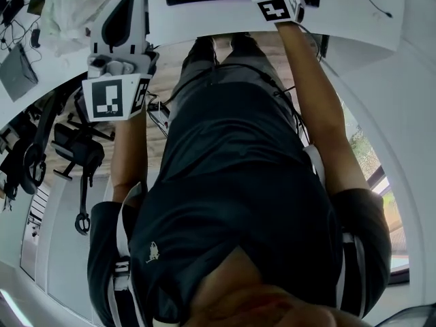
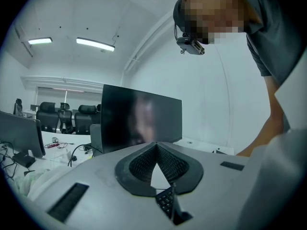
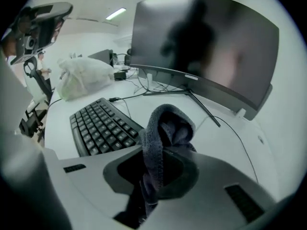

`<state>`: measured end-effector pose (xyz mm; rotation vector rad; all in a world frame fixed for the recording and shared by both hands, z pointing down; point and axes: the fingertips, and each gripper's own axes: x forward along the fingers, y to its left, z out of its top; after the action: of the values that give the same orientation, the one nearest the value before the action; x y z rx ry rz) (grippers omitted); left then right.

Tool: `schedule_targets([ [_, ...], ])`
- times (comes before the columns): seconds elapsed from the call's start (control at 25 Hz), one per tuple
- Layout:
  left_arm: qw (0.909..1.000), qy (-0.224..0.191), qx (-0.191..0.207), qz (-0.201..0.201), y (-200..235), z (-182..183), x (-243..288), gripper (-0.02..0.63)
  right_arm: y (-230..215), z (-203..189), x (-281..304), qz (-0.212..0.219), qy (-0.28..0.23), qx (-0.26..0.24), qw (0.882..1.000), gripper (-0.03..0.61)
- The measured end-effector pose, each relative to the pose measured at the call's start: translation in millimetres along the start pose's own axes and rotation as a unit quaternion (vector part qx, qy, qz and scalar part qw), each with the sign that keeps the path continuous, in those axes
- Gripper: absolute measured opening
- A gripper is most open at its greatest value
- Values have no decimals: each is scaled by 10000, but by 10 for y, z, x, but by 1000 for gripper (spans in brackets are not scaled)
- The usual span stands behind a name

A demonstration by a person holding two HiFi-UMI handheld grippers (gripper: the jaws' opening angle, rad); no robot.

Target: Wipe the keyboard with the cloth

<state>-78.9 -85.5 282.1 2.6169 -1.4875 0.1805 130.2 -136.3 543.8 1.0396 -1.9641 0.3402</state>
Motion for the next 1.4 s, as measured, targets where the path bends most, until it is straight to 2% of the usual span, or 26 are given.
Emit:
schedule_targets([
  [0.12, 10000, 13, -45, 29, 106, -25, -40, 5, -407, -268, -153, -403, 222, 380, 9982, 51],
  [0.2, 9999, 53, -88, 34, 167, -81, -63, 5, -444, -285, -175, -461, 268, 426, 9977, 51],
  [0.28, 9999, 93, -130, 9, 188, -126, -70, 5, -218, -155, -106, -290, 233, 259, 9990, 51],
  [0.44, 9999, 69, -105, -109, 190, -85, -38, 5, 541, 209, 101, 351, -60, -148, 9993, 51],
  [0.52, 9999, 38, -75, -132, 217, -41, -34, 5, 686, 276, 115, 469, -82, -229, 9986, 51],
  [0.6, 9999, 24, -61, -127, 264, -20, -46, 5, 537, 178, 78, 347, 21, -83, 9994, 51],
  [0.8, 9998, 63, -128, -101, 375, -104, -90, 5, -231, -355, -128, -391, 450, 292, 9978, 51],
  [0.92, 9997, 102, -162, -159, 365, -155, -91, 5, -71, -365, -129, -350, 427, 87, 9984, 51],
  [1.08, 9995, 89, -142, -259, 318, -103, -36, 5, 611, -40, -73, 152, 223, -301, 9992, 49],
  [1.16, 9995, 52, -100, -281, 314, -57, -15, 5, 724, 2, -63, 296, 169, -279, 9990, 49],
  [1.28, 9996, 38, -77, -280, 333, -41, -13, 5, 510, -168, -137, 193, 222, -110, 9995, 49],
  [1.4, 9996, 72, -112, -266, 352, -72, -27, 5, 130, -420, -302, -218, 419, -16, 9989, 49],
])
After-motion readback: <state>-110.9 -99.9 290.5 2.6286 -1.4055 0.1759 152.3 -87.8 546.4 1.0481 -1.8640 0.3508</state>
